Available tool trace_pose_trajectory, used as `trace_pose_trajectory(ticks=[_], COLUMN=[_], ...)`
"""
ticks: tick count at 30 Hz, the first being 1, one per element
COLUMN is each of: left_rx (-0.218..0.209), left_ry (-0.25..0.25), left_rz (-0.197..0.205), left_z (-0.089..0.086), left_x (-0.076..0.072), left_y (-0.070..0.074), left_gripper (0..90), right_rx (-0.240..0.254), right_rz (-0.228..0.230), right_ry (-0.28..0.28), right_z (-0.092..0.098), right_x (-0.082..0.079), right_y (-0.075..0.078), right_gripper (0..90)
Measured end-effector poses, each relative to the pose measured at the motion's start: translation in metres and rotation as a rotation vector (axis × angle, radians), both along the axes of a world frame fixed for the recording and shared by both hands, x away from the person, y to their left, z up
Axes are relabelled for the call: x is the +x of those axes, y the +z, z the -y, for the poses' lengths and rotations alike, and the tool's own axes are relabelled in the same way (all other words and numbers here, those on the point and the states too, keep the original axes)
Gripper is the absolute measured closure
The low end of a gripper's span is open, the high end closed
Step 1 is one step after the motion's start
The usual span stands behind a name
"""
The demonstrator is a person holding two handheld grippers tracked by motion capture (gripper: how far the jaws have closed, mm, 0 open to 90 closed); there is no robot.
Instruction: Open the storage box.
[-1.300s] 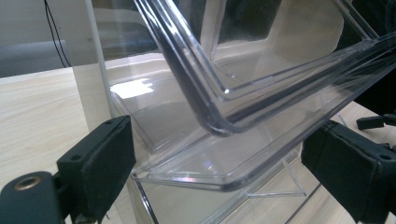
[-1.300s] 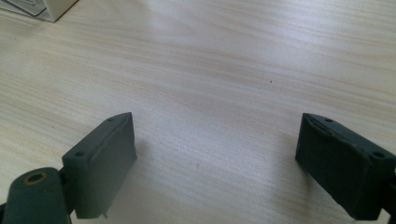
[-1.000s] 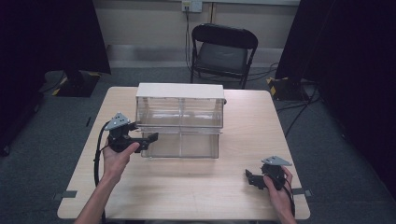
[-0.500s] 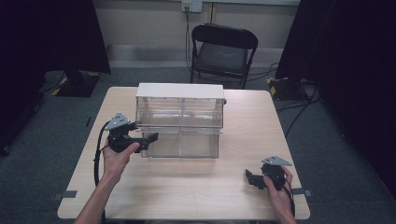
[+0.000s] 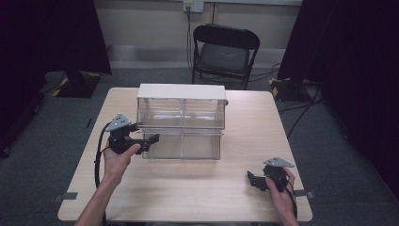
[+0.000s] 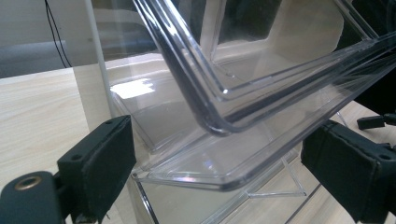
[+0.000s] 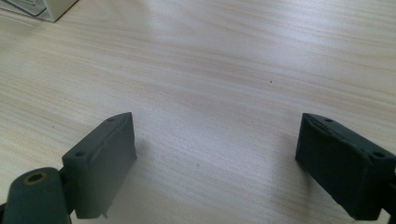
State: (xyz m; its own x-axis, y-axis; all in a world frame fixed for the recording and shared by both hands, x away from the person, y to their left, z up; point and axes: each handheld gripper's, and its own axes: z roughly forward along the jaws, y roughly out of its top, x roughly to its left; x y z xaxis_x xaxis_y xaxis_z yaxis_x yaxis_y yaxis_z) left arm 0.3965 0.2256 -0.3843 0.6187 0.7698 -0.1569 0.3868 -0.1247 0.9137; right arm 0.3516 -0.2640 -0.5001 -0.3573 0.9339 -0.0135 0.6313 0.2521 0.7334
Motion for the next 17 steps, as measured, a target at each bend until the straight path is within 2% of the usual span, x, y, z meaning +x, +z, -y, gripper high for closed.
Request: trace_pose_trajectory(ticks=[14, 17], left_rx=[-0.002, 0.008], left_ry=[-0.001, 0.0], left_rz=[0.002, 0.001], left_z=[-0.0003, -0.0003], left_x=[-0.0001, -0.0003], left_y=[0.0003, 0.0005], left_gripper=[10.1, 10.2], right_rx=[0.0, 0.001], right_rz=[0.0, -0.001], right_ry=[0.0, 0.001], right_z=[0.0, 0.0], right_x=[0.0, 0.0001], right_y=[0.0, 0.0], right_gripper=[11.3, 11.2])
